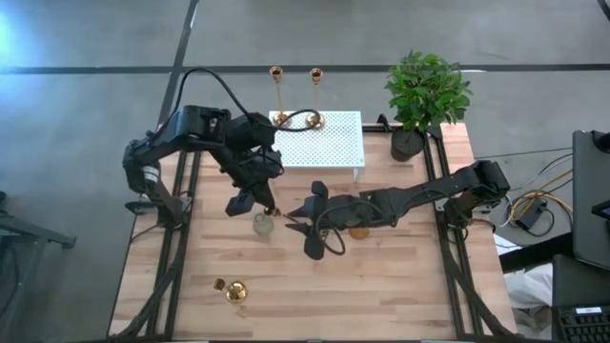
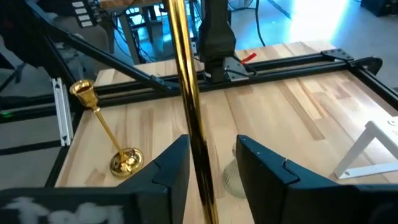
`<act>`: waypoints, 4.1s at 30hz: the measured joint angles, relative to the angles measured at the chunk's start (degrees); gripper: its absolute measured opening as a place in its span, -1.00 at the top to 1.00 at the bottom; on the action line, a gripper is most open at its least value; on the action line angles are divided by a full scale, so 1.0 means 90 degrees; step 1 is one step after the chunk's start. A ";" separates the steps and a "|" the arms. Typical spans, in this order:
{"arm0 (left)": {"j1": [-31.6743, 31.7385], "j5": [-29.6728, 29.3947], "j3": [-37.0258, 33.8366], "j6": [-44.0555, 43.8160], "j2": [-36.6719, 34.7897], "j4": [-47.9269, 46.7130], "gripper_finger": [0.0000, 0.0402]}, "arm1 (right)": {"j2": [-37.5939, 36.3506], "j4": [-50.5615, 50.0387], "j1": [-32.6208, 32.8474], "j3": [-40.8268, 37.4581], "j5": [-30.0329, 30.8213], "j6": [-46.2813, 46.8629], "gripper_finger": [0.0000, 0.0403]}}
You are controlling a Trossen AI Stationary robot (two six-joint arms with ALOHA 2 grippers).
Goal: Pick & Place candle stick holders
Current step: Align the gold candle holder with the other gold candle holders on the shelf
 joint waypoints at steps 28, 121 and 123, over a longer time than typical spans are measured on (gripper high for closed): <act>0.0045 -0.0044 0.0146 -0.0172 -0.0121 0.0002 0.97 | -0.0151 -0.0615 0.0022 -0.0051 -0.0012 0.0323 0.53; 0.0220 -0.7093 -0.4927 0.1800 -0.4379 0.7427 0.07 | -0.2273 0.1880 0.1141 -0.2970 0.7185 0.0745 0.96; 0.0222 -0.7366 -0.5585 0.1960 -0.4656 0.7983 0.07 | -0.2127 0.2113 0.1001 -0.2972 0.7184 0.0733 0.96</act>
